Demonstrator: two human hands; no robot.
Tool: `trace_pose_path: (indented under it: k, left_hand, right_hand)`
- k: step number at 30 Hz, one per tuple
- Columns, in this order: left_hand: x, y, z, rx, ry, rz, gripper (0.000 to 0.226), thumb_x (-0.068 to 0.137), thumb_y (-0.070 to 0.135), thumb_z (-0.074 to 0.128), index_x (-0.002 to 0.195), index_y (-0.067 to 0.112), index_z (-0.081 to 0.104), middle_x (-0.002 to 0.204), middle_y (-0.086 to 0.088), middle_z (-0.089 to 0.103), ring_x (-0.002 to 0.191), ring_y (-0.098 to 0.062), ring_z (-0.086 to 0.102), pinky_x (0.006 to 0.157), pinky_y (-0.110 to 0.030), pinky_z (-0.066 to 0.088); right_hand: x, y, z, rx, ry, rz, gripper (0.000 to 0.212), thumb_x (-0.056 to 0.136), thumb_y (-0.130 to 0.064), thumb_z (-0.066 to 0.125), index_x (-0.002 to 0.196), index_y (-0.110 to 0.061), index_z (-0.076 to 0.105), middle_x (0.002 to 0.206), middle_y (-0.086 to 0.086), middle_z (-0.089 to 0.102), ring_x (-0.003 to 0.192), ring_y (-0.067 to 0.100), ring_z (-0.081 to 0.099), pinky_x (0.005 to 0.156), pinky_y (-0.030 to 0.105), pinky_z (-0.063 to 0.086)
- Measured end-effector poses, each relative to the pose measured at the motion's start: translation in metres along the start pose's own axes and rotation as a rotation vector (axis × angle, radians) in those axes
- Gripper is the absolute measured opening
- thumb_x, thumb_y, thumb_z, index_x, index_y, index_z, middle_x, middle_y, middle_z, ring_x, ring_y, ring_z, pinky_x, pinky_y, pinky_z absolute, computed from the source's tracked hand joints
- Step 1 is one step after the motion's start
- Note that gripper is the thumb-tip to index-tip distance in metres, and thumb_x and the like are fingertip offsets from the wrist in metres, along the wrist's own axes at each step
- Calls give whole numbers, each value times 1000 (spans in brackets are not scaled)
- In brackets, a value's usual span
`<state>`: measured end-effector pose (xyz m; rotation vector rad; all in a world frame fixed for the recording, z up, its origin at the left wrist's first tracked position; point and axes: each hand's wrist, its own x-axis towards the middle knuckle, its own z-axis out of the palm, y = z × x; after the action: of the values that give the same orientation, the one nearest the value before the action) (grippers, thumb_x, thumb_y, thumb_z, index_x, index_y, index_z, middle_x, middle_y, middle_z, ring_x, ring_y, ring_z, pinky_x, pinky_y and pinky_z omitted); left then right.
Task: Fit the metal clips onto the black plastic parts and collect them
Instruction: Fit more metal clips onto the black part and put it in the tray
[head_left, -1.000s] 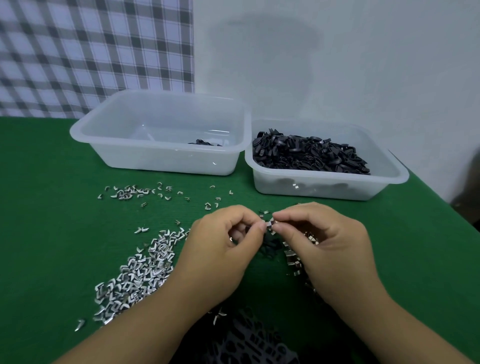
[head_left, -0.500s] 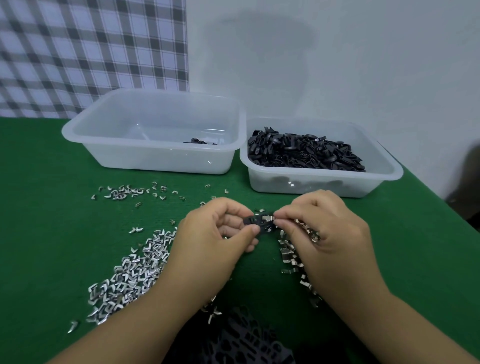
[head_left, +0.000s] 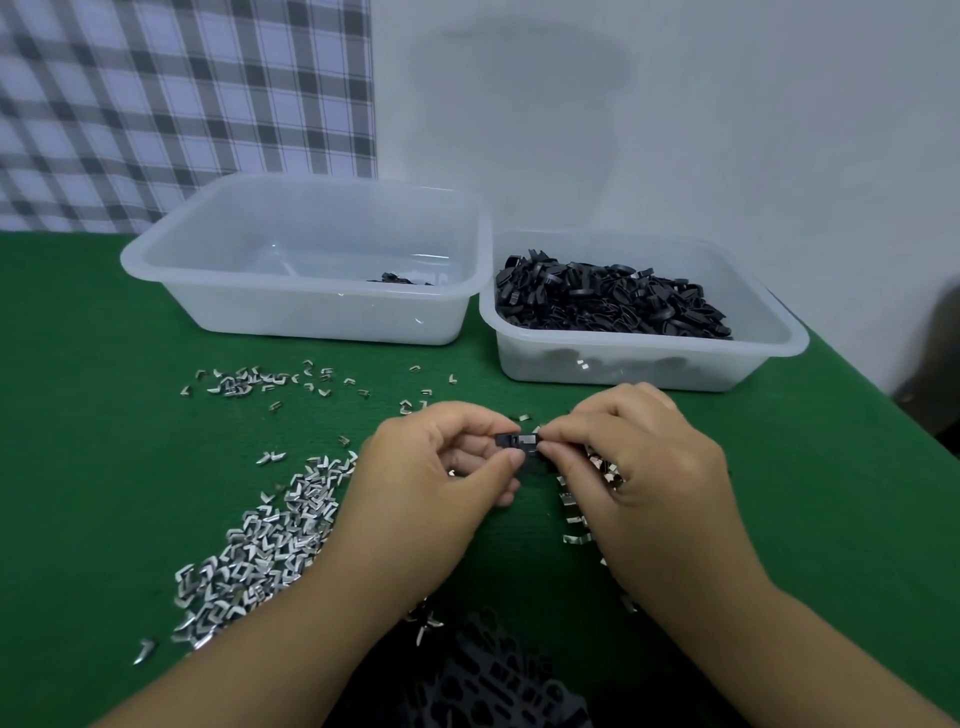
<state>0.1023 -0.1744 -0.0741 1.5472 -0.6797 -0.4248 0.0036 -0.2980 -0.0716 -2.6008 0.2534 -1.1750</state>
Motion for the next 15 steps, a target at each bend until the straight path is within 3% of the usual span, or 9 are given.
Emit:
trace_pose_path:
  k: [4,10,15]
  left_hand:
    - [-1,1,1,-14,-17,-3,26,76,-6,71,74,20,72,65,-1,71,56,-11,68,57,-21,56]
    - [-2,4,1,-17,-38,19,29,76,-7,70,73,22,73,68,-6,70,57,-11,68,56,-21,56]
    - [-2,4,1,-26,14,20,23,75,-6,73,77,16,69,67,-6,72,58,-15,70,57,-24,58]
  right_hand:
    - [0,-1,1,56,-12,10,2,77,-12,71,79,-12,72,75,-3,61,74,14,54,70,18,41]
    - [1,-2,1,236,-73,143,6,75,-11,73,78,-16,70,78,-7,60,77,13,58,68,27,45]
    - [3,-6,0,273,-129,237,15,73,-10,75,78,-21,65,79,-14,56,81,7,55,73,24,44]
